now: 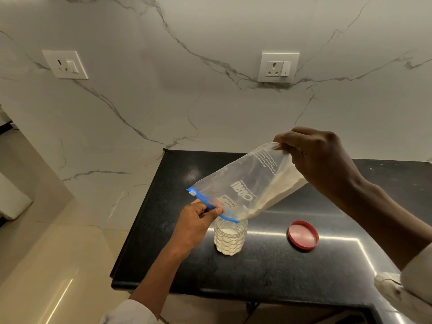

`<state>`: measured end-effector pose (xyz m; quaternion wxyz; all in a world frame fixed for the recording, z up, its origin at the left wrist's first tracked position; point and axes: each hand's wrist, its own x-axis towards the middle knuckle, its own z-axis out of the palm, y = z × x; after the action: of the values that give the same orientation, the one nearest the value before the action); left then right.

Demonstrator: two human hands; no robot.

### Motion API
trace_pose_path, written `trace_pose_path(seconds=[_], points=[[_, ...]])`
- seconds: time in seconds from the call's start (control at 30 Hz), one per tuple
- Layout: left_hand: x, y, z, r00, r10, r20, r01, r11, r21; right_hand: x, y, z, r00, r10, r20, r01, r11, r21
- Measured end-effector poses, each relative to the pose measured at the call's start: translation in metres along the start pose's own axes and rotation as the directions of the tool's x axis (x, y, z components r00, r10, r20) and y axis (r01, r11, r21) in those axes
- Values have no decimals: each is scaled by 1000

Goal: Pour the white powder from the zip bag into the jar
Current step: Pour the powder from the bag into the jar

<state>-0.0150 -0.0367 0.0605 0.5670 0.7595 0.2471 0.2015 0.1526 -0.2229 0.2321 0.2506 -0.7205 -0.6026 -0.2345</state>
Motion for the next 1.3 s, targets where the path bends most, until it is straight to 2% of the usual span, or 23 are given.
trace_pose_path(seconds=[0.13,0.67,1.3], points=[[-2,-1,-1,1000,-5,5,5,1000,-5,1,-2,0,1000,-2,23,0,999,49],[0,-1,-3,1000,-13,-9,12,1000,-14,6,-8,-2,1000,-31,-7,31,998,46],[-5,-1,-5,1000,-31,-1,31,999,-30,6,-13,-2,999,-28,43,26,998,49]])
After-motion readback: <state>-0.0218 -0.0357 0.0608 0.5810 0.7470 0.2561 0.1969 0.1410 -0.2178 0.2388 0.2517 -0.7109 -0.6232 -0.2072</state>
